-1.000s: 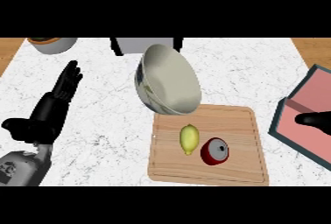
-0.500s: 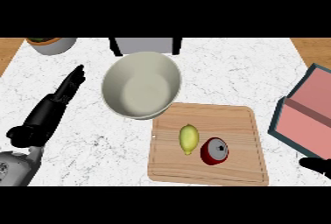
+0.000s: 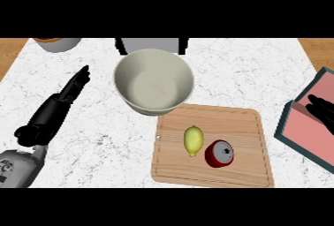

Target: Pick the can from the cutting board and place it in the cardboard box

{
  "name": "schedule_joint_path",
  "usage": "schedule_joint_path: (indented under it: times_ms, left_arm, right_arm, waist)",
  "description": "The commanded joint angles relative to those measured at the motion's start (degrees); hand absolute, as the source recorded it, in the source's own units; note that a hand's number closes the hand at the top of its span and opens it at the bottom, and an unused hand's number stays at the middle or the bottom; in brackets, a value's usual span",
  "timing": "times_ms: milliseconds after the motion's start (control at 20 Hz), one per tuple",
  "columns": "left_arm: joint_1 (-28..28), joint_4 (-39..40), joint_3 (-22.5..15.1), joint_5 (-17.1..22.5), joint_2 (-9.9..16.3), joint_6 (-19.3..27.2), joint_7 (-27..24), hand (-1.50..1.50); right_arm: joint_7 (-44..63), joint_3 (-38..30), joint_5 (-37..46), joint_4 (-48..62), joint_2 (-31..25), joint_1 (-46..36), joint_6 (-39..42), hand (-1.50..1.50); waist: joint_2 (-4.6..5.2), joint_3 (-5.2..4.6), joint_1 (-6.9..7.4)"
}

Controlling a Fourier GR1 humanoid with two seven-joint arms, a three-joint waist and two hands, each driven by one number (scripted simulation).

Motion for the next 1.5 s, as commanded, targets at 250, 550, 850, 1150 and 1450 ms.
schedule_joint_path:
  times_ms: [250,550,850,1150,1450]
  left_arm:
    - [-2.0,-1.8,-0.9,-0.8,-1.3,-2.0,2.2,0.00]
    - [-5.8,1.8,-1.2,-3.3,-5.0,-0.8,2.9,0.00]
    - [-2.6,1.2,3.1,-1.8,-1.3,-4.4,1.2,0.00]
    - [-1.0,2.7,1.9,-4.2,-4.5,-4.0,-1.5,0.00]
    - [-1.0,0.9,3.3,-5.3,-4.5,-3.7,0.9,0.00]
  right_arm:
    - [27.3,16.5,7.0,-12.0,-4.7,-9.4,12.8,-1.50]
    - [42.7,28.5,7.3,-7.7,2.4,-23.1,19.3,-1.50]
    - [54.8,38.7,9.2,-0.9,15.6,-30.8,22.2,-1.50]
    - [60.0,42.0,10.1,2.3,21.3,-33.1,24.9,-1.50]
    - [61.4,44.5,17.1,6.4,27.1,-34.8,25.5,-1.50]
  waist:
    - [0.28,-0.07,2.54]
    - [0.38,-0.06,2.47]
    - [0.09,0.03,1.82]
    - [0.00,0.04,0.73]
    - [-0.09,0.10,0.52]
